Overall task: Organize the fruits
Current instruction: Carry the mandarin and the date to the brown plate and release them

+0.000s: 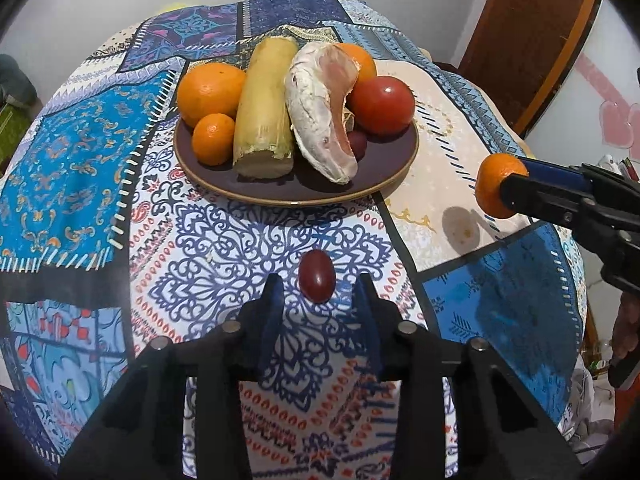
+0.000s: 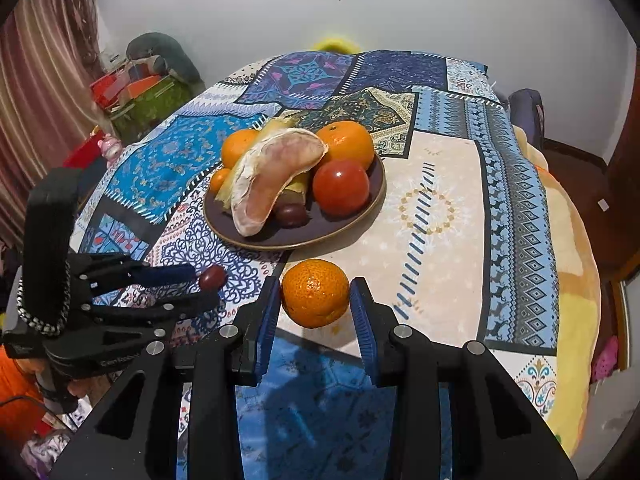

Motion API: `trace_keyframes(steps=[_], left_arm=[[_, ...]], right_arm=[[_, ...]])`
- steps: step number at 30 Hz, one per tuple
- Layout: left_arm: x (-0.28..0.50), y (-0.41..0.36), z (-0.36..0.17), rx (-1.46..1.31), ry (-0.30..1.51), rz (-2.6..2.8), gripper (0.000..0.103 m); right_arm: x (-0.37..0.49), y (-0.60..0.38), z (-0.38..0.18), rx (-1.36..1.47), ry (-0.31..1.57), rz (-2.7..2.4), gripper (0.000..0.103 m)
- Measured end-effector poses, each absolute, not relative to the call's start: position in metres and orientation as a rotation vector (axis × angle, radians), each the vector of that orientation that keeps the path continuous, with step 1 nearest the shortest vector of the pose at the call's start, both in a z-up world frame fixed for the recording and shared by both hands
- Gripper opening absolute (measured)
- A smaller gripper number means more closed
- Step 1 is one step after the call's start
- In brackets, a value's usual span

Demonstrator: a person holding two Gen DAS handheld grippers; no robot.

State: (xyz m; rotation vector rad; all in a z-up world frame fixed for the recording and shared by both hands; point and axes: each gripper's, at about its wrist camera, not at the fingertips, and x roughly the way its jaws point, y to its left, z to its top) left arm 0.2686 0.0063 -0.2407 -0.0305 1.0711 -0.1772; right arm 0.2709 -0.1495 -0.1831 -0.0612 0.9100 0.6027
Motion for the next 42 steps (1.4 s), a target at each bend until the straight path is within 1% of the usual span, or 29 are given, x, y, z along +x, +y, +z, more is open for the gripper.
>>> trace_keyframes(steps=[2,4,5,6,13,24,42], left_arm=[[0.272,0.008,-0.243,-0.047,1.073,-0.178,0.03],[0.273,0.01,-0.244,-0.064,1.066,-0.178,0.025],[0.274,0.011,-0.244,-0.064,1.065,-0.176,0.019],[0.274,0.011,-0.244,-0.068,1.064,-0.18,0.019],[0.269,0.012,-0.237,-0.034,1.031,-0.162,0.018],[0.279,0.036,-0.207,-0.095,0.95,-0.127,0.018],[0.311,0.025,-0.225,-0.111,0.974,-0.169,0.018]], right_arm=[[0.273,-0.149,-0.183,-0.059,0.908,0.606,0.033],[0.274,-0.147,-0.184,-0.059,0.906,0.609,0.033],[0.274,-0.146,-0.184,-0.061,0.905,0.61,0.033],[0.274,-0.146,-0.185,-0.063,0.905,0.611,0.033],[0.277,-0.141,-0.185,-0.068,0.904,0.618,0.033],[0.289,-0.13,-0.178,-0.052,0.875,0.637,0.033],[0.317,-0.108,-0.197,-0.061,0.897,0.651,0.033]])
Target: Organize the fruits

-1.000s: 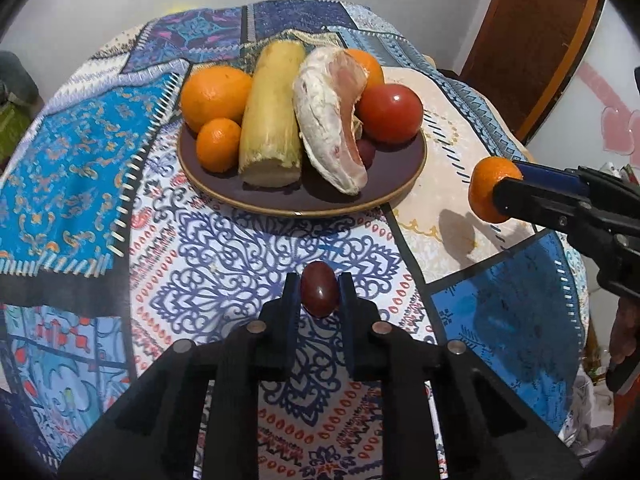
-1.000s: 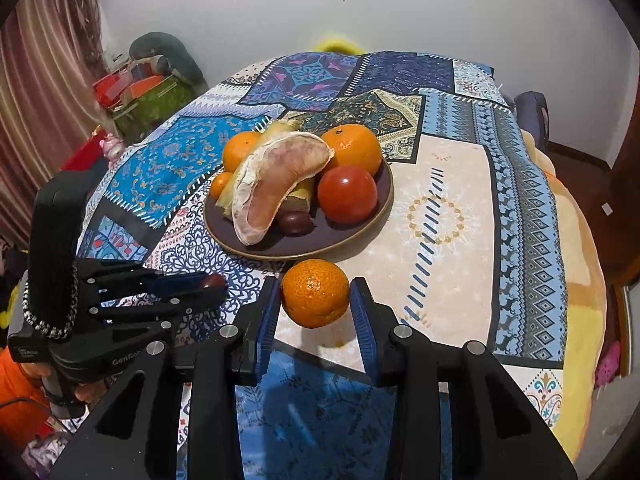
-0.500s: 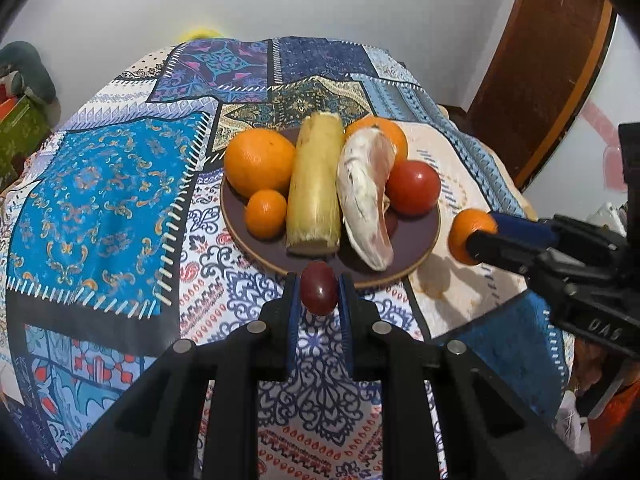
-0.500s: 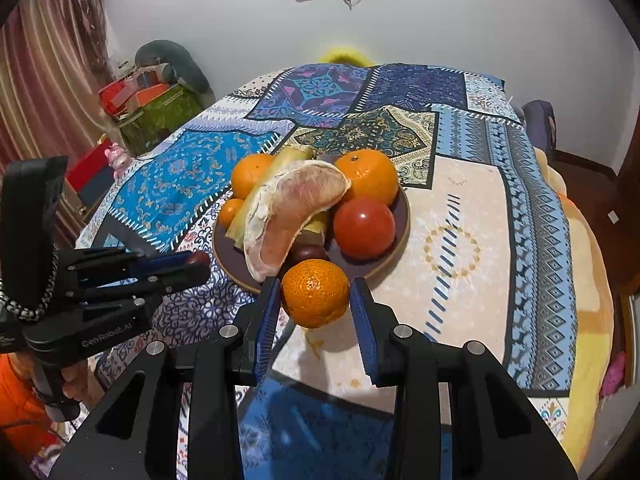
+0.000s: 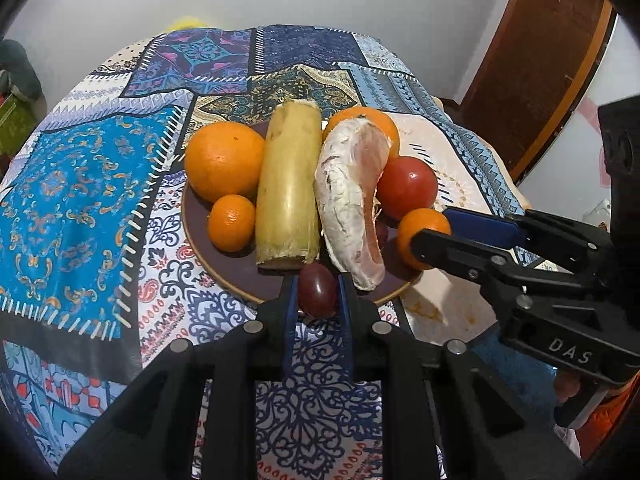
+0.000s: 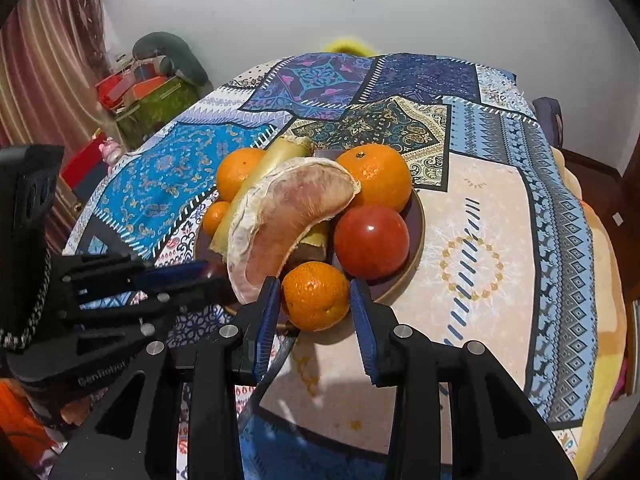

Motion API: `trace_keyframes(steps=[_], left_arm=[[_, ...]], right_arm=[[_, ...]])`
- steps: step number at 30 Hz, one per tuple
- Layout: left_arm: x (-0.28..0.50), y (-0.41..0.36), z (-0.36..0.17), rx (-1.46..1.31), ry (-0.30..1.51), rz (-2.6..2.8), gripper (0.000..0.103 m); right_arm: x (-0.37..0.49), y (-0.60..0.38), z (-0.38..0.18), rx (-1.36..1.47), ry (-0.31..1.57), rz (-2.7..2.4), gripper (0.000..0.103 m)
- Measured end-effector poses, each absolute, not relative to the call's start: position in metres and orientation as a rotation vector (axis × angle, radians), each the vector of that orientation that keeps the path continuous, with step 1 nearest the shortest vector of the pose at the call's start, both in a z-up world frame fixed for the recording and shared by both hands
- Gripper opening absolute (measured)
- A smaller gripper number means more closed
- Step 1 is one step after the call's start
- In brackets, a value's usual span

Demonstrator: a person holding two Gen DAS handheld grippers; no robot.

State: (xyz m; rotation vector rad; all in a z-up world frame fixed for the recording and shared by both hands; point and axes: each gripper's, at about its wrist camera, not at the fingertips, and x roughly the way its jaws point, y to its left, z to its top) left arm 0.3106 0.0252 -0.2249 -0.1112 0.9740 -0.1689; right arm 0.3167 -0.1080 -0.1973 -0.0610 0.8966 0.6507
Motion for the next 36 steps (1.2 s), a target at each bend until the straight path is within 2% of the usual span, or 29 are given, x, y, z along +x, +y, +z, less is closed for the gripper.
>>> trace_keyframes(steps=[18,24,34,36], left_arm=[[0.297,0.024,-0.213,-0.069,0.961,-0.145,0.024],[0.266,0.03,-0.174,-0.073,0.879,-0.115,0.024],[0.186,0.034,-0.064,-0.093,0.61,-0.076,0.024],[0.17,0.035,-0.046,-0.094,0.562,-0.074,0.024]], right_arm=[[0.31,-0.117,-0.193,-0.056,0.907,0.643,0.034],[0.286,-0.13,-0.162,-0.032,0.839,0.624,0.035],[0.222,-0.145,-0.078,-0.038,0.619,0.604,0.035],[0.204,-0.149,-0.06,-0.033,0.564,0.602,0.038]])
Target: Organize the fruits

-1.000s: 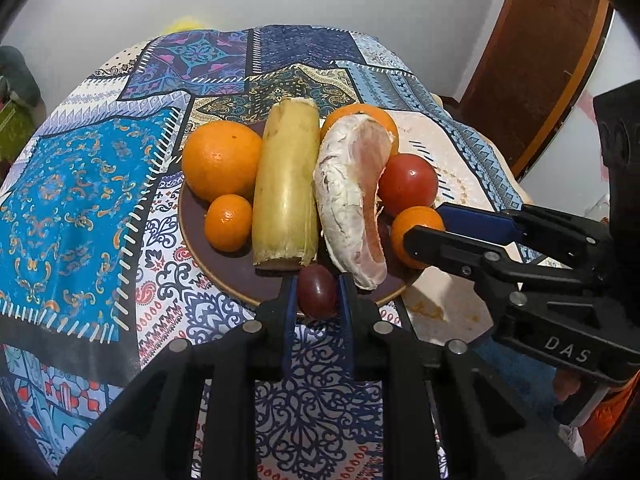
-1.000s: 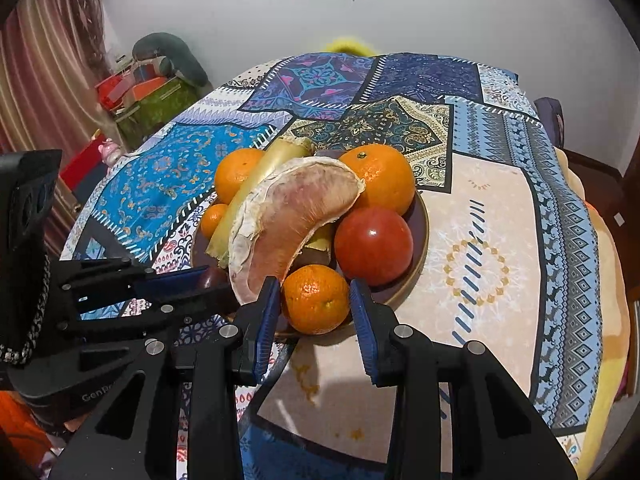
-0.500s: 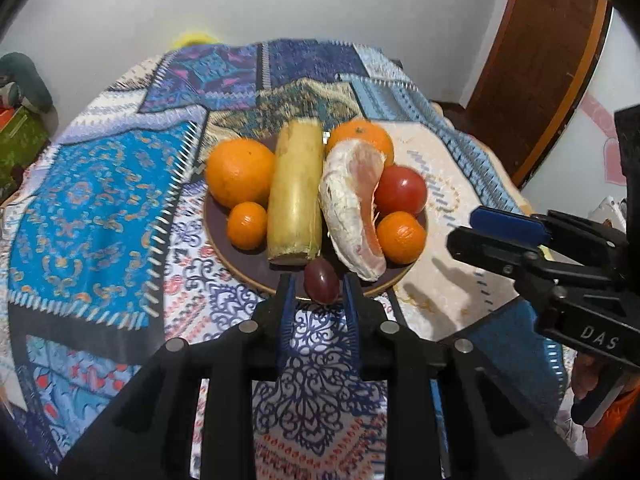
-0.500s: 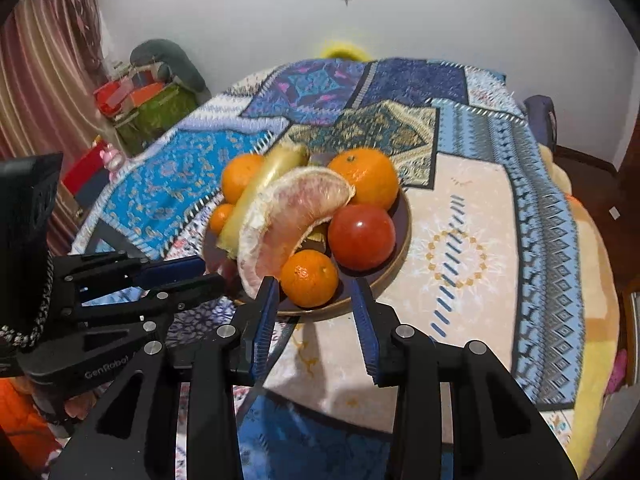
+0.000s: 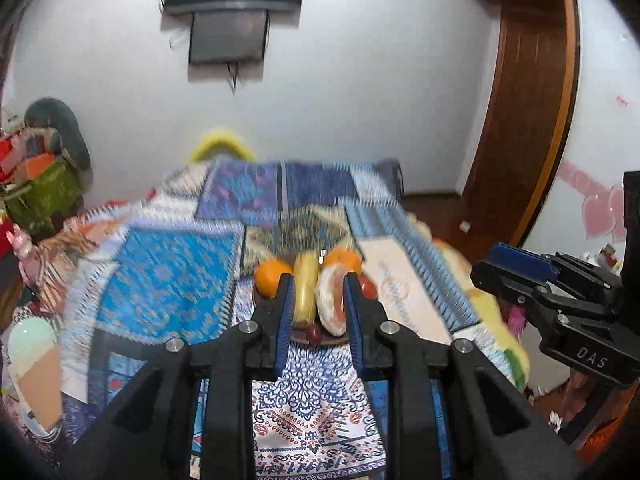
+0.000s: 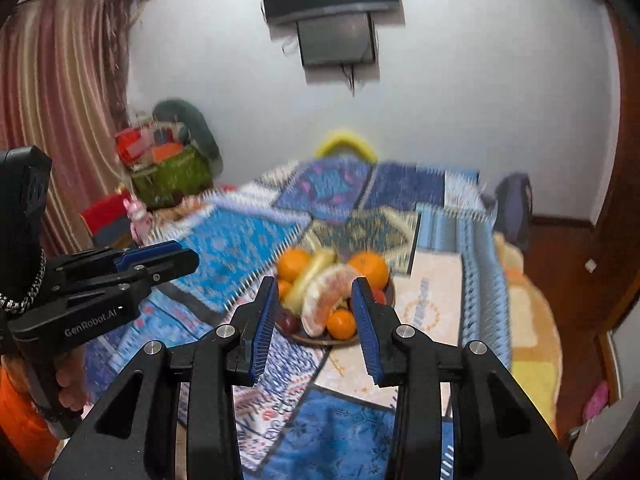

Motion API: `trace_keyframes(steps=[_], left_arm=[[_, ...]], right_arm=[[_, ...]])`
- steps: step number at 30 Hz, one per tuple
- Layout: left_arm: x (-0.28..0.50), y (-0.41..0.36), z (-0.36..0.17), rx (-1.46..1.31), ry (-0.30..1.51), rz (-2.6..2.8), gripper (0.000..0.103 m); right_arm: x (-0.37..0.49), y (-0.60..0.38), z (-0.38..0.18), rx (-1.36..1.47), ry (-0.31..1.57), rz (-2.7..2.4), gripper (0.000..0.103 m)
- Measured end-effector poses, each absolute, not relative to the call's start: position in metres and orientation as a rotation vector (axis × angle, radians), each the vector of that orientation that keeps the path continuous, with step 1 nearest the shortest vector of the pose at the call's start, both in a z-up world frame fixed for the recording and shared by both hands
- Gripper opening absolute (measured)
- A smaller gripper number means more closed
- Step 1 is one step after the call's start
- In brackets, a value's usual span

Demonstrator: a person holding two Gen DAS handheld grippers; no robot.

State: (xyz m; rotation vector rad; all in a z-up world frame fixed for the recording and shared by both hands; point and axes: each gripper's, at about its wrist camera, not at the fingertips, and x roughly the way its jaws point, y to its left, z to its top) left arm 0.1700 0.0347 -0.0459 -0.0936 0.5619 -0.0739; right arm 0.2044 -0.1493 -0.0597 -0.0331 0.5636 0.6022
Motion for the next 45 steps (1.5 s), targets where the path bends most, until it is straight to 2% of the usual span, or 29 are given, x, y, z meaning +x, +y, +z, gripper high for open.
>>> trace_keyframes(steps=[1,3,6,10,14,19,22,24,26,28,30,45], left_arm=[[0.16,0.035,-0.036,-0.092,0.534,-0.072,0.024],[0.146,0.033,-0.022,-0.086,0.489,-0.068,0.026],[0.122,0.032,0.001,-0.08,0.413,-0.05,0.035],[0.097,0.033,0.02,-0.077,0.337,-0.032,0.038],[0.072,0.031,0.034,-0.055,0.258,-0.001,0.053],[0.052,0.027,0.043,-0.033,0.205,0.01,0.068],[0.045,0.025,0.046,-0.026,0.183,0.015,0.076],[0.039,0.024,0.047,-0.023,0.172,0.019,0.09],[0.036,0.023,0.047,-0.023,0.165,0.023,0.096],[0.033,0.022,0.047,-0.019,0.161,0.024,0.097],[0.036,0.021,0.046,-0.015,0.162,0.028,0.1],[0.037,0.02,0.041,-0.031,0.167,0.037,0.103]], right_arm=[[0.198,-0.151,-0.052,-0.032,0.54,0.601,0.045],[0.181,-0.155,-0.036,-0.03,0.479,0.588,0.051],[0.16,-0.159,-0.017,-0.03,0.404,0.575,0.051],[0.135,-0.163,0.0,-0.017,0.321,0.564,0.052],[0.118,-0.163,0.01,-0.012,0.264,0.564,0.054],[0.107,-0.164,0.014,0.007,0.204,0.533,0.076],[0.105,-0.165,0.015,0.025,0.185,0.515,0.085],[0.104,-0.166,0.016,0.035,0.177,0.503,0.087],[0.104,-0.165,0.016,0.035,0.172,0.494,0.091],[0.099,-0.168,0.016,0.035,0.164,0.479,0.1],[0.094,-0.169,0.016,0.036,0.145,0.459,0.103],[0.086,-0.174,0.014,0.019,0.125,0.439,0.103]])
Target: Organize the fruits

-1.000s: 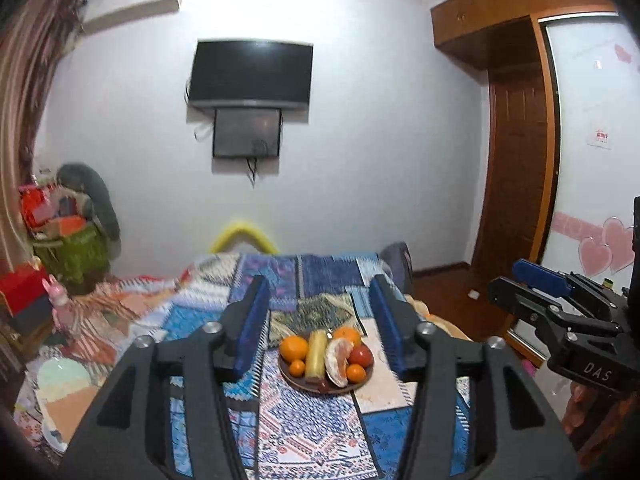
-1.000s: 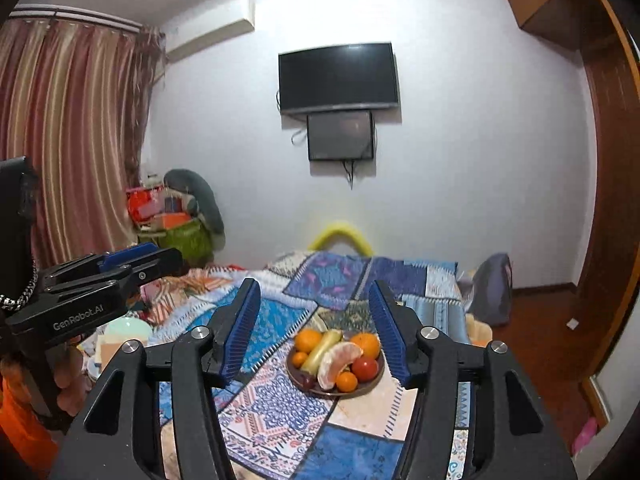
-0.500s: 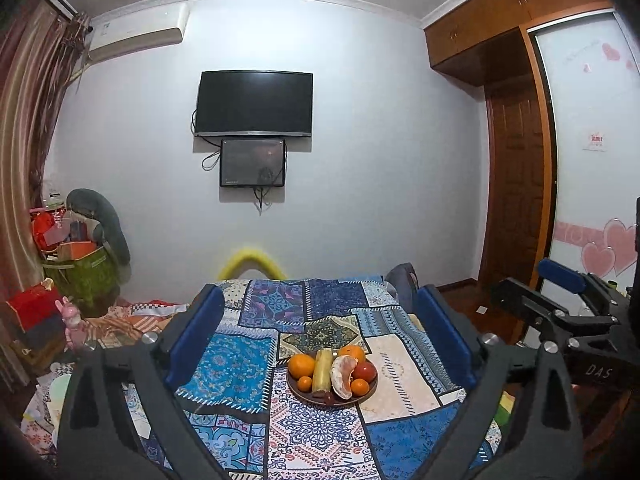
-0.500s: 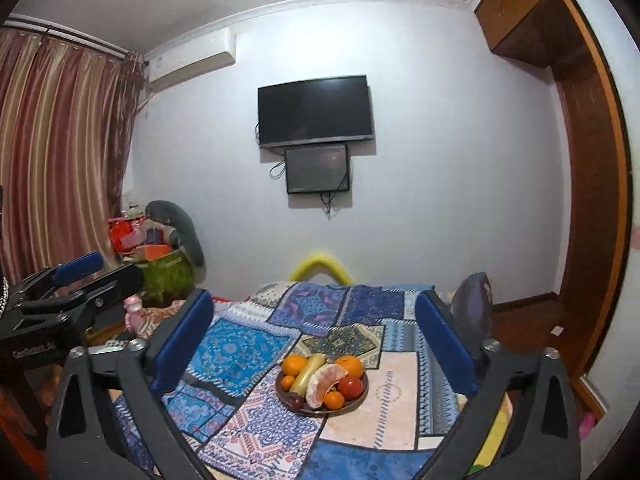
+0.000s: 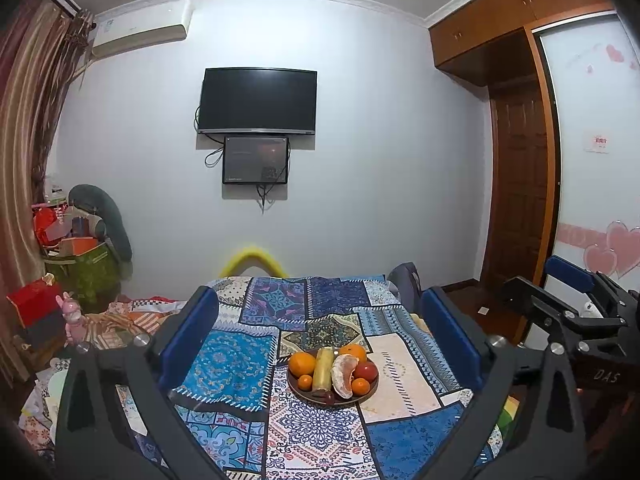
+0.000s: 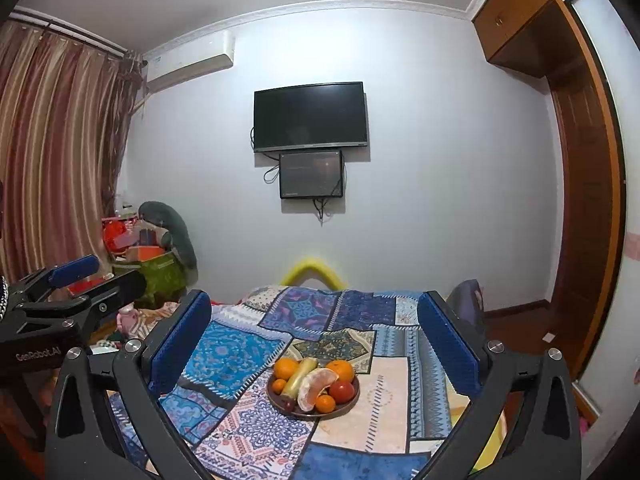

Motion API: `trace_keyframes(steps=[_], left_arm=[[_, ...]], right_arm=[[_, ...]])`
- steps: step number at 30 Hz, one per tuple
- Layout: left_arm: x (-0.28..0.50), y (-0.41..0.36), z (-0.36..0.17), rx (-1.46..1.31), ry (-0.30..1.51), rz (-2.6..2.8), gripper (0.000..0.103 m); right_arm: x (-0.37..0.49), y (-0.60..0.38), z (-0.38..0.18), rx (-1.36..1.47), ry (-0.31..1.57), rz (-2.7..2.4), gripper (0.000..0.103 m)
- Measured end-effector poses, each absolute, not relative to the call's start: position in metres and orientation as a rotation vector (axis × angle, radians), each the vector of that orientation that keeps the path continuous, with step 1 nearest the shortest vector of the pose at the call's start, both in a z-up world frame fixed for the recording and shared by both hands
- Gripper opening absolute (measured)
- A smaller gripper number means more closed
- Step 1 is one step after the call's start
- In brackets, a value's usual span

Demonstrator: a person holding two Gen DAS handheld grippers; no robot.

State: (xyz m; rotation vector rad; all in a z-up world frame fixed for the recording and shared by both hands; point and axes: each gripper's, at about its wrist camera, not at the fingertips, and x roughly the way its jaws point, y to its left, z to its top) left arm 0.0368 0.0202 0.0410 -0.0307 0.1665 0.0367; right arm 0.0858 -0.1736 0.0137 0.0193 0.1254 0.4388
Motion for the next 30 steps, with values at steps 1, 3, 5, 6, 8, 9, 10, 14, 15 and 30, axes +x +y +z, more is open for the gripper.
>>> trace_keyframes(steps=[1,3,5,6,8,9,10,14,15,30], left_arm=[[0.0369,0.0205,0.0406,-0.033,0.168,0.036,0.103],[0.0374,0.0203,0.0397,-0.034,0.171,0.034,0.103],[0.0375,0.0204,0.0392,-0.033,0.172,0.034,0.103],[0.0375,0.0203,0.0393,-0.033,0.172,0.035,0.103],[0.0379,0.0202,0.0387,-0.033,0.174,0.039,0.103],[0.0384,0.0205,0.0387,-0.033,0.175,0.04,0.103],[0.0387,0.0208,0.0384,-0.035,0.176,0.041,0.103],[0.0401,0.0217,0.0368,-0.039,0.183,0.041,0.103],[0.0402,0.0217,0.0365,-0.039,0.184,0.041,0.103],[0.0383,0.023,0.0374,-0.036,0.182,0.034,0.103]], right_arm=[[0.0856,-0.1738,0.0138,0.021,0.125,0.439,0.103],[0.0849,-0.1746,0.0146,0.023,0.123,0.44,0.103],[0.0841,-0.1751,0.0154,0.023,0.12,0.439,0.103],[0.0834,-0.1749,0.0152,0.022,0.119,0.438,0.103],[0.0835,-0.1757,0.0155,0.023,0.119,0.437,0.103],[0.0835,-0.1756,0.0156,0.023,0.12,0.438,0.103],[0.0835,-0.1756,0.0156,0.023,0.121,0.438,0.103],[0.0827,-0.1768,0.0158,0.023,0.123,0.436,0.103],[0.0825,-0.1775,0.0162,0.024,0.124,0.435,0.103],[0.0838,-0.1792,0.0176,0.03,0.13,0.434,0.103]])
